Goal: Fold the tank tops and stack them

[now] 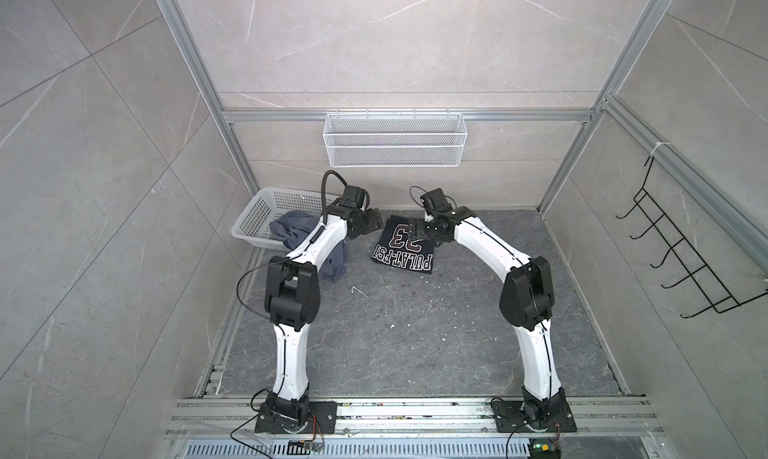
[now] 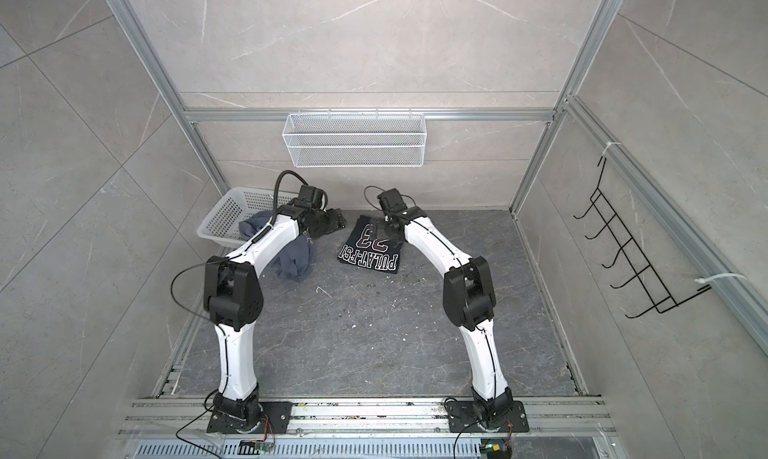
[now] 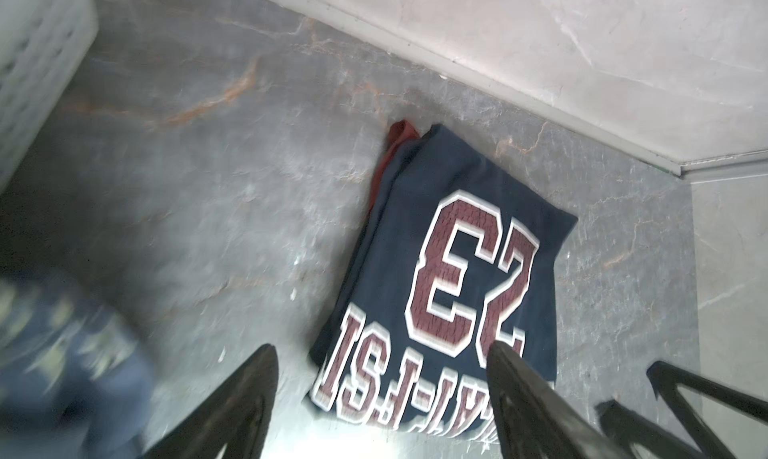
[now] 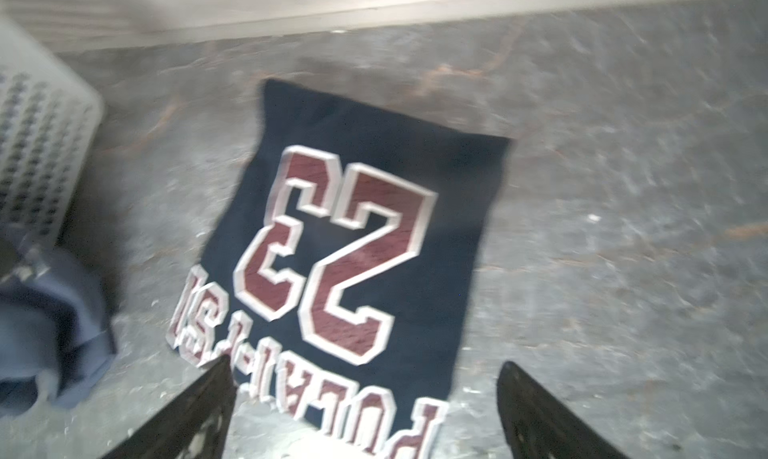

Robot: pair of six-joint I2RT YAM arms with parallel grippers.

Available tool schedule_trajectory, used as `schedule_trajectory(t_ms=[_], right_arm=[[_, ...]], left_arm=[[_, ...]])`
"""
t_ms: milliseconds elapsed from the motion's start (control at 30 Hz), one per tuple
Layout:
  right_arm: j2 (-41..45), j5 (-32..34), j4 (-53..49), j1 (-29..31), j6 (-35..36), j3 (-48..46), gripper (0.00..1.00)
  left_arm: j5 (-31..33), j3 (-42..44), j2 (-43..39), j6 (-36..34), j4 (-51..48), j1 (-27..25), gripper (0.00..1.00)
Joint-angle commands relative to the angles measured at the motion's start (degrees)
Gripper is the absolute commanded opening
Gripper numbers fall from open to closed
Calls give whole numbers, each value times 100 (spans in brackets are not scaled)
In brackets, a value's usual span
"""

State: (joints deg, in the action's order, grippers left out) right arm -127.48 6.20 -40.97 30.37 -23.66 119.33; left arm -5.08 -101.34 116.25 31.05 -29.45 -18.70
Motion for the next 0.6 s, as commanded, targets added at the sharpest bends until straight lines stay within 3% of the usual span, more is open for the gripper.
schedule_trajectory(t_ms=[0,200,367,467,567], right_arm=[[-618,579,-664,226,116,562,99],[-1926,761,-1815,374,124,2434,99],[-3157,926,-2836,342,224,4210,99],[-3337,871,-3072,195,265,4372,99],[-3097,911,-3057,-39,240,3834,98]], left_arm=[[246,1032,-899,38,508,15,86],[505,2662,-2414,156,941,13,89],[619,3490,-3162,182,1103,20,90],[715,3769,-3433,174,1121,16,90],[779,3908,-3572,160,1093,17,90]])
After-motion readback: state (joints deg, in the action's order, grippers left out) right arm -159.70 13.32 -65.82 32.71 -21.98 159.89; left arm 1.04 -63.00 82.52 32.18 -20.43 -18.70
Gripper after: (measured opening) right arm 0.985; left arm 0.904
